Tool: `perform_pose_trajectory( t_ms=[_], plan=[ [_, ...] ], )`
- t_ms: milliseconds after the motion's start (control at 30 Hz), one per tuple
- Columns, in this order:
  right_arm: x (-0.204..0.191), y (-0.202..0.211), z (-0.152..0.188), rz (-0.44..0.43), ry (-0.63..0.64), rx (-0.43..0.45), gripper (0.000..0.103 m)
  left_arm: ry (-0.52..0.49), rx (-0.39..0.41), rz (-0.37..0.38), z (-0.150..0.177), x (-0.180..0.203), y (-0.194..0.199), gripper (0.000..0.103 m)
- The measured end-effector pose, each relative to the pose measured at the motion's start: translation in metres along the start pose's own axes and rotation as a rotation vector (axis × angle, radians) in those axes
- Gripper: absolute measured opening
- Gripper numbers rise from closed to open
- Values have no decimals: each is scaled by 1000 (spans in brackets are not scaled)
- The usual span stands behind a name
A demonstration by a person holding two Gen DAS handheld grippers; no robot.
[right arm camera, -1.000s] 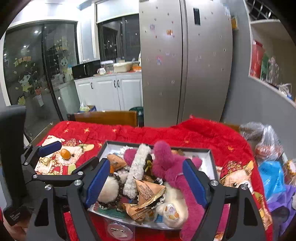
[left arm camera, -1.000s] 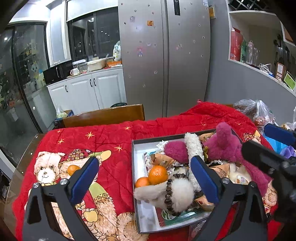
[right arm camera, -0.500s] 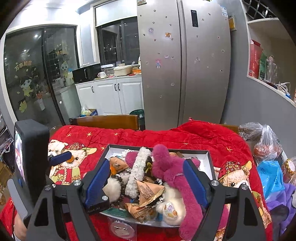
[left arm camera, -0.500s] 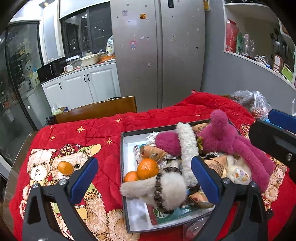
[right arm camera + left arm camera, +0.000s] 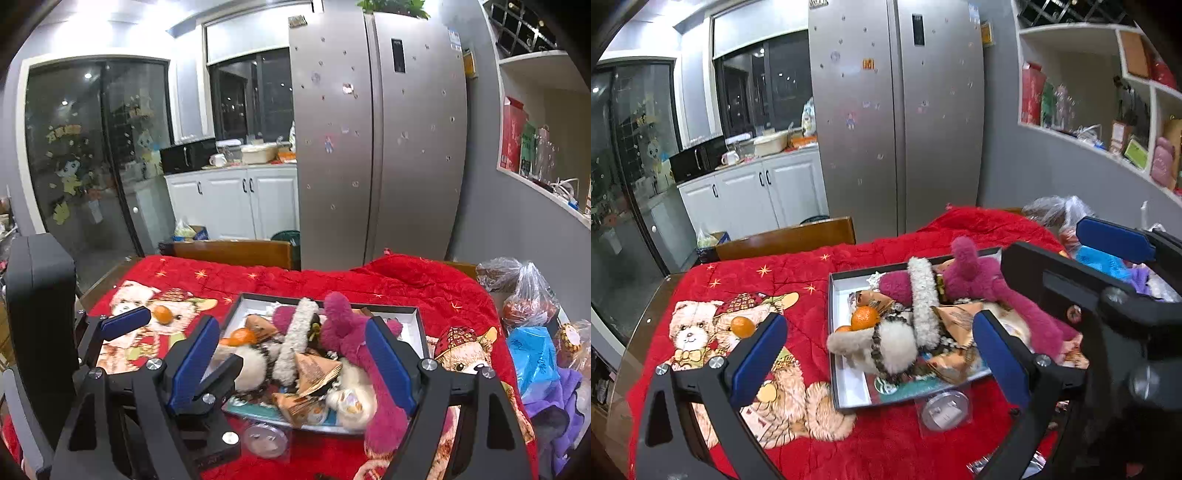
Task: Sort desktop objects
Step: 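Withdraw both open tools up and back from the box, then grasp the doll-face hair tie with the left tool while the right tool grasps the brown hair clip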
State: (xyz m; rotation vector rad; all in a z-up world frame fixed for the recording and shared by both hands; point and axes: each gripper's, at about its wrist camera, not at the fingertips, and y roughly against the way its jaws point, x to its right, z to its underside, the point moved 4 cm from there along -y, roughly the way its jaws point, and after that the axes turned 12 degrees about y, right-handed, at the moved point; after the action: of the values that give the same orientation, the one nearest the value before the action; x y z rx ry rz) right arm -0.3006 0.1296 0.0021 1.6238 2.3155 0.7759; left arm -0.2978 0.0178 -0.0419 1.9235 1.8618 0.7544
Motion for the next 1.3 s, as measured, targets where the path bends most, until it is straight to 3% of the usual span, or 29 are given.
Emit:
perform_pose_trajectory(
  t_ms=[233, 400, 533, 800, 1067, 1300],
  plan=[
    [-9, 62, 6, 37, 2, 46, 84, 10, 21, -2, 16, -3, 53, 101],
    [-12, 95, 26, 69, 10, 51, 84, 18, 2, 37, 52, -6, 79, 102],
    [-11, 107, 51, 148, 18, 40, 84, 38, -18, 59, 88, -9, 88, 102],
    [-3, 100, 103, 116, -43, 6, 84, 63, -87, 101, 147, -7, 81, 102],
    [14, 92, 124, 122, -89, -39, 84, 9, -107, 90, 170, 8, 62, 102],
    [32, 65, 152, 112, -108, -91, 84, -30, -175, 86, 191, 20, 34, 102]
  ],
)
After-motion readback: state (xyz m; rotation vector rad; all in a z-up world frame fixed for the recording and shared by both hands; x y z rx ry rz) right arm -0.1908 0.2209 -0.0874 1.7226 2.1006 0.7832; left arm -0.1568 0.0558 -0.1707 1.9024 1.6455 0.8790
